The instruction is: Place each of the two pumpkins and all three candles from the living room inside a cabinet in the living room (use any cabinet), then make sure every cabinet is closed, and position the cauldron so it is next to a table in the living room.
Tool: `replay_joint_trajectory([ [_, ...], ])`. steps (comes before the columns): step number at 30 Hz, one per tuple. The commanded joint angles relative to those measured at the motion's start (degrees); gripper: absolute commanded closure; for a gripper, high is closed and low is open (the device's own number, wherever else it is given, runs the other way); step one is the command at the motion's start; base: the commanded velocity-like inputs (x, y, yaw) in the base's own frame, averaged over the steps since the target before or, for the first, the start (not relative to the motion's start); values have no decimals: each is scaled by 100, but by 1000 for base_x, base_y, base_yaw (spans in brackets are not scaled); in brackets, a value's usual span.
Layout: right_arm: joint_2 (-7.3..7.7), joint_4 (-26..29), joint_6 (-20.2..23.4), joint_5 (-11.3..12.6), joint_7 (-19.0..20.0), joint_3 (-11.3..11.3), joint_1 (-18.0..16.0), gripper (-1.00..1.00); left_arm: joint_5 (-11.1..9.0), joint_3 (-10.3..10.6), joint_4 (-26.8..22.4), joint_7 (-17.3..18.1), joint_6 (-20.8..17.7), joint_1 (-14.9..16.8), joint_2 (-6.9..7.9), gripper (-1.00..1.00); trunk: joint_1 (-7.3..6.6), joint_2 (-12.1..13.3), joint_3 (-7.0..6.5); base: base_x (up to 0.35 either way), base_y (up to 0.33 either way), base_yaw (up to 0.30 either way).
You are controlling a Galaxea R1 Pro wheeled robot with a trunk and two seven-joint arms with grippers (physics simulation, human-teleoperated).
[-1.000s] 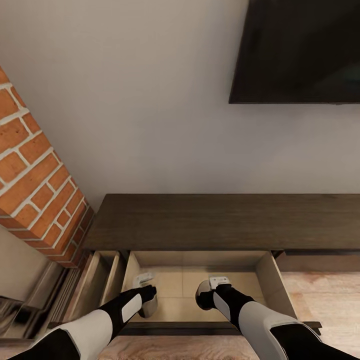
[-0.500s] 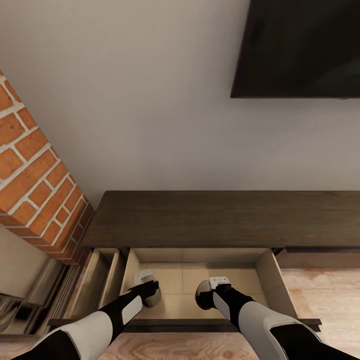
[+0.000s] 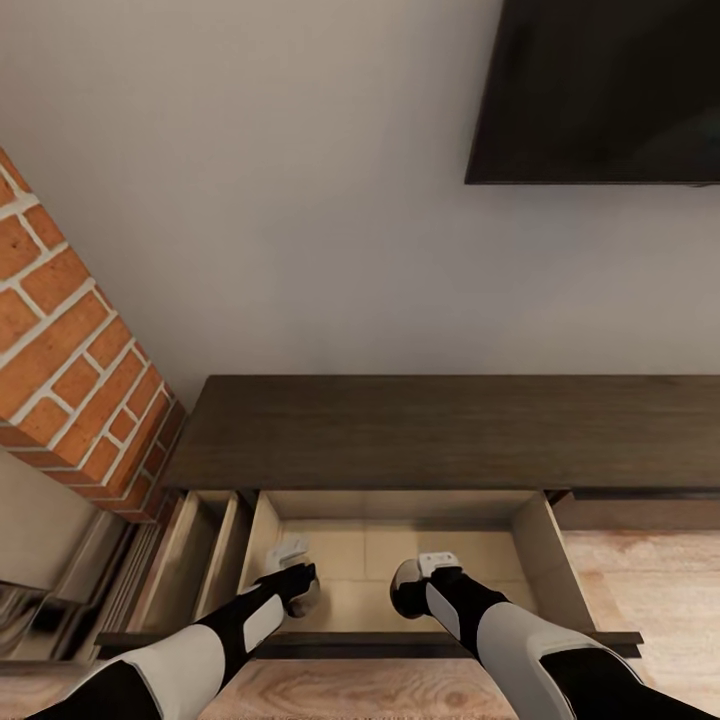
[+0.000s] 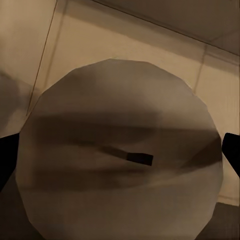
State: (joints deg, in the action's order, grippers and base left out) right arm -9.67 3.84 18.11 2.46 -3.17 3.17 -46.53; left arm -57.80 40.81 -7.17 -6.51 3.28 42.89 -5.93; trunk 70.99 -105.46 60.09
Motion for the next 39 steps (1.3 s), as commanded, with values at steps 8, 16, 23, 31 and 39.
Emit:
replay_joint_trajectory([
  [8,3,45,-7,1,6,-1,-5,100,15,6,56,-6,164,-9,-5,100,0,0,40,0,0,0],
  [16,6,47,-17,1,5,-1,-5,100,6,6,1,1,278,-9,-3,100,0,0,41,11,0,0],
  [23,3,47,-18,8,7,-1,-5,100,-1,6,-5,1,278,-9,-5,100,0,0,41,119,0,0],
  [31,2,47,-18,9,9,-1,-5,100,-3,6,-4,1,278,-9,-5,100,0,0,41,5,0,0],
  [39,2,47,-18,9,9,-1,-5,100,0,5,-4,1,278,-9,-5,100,132,-241,149,0,0,0],
])
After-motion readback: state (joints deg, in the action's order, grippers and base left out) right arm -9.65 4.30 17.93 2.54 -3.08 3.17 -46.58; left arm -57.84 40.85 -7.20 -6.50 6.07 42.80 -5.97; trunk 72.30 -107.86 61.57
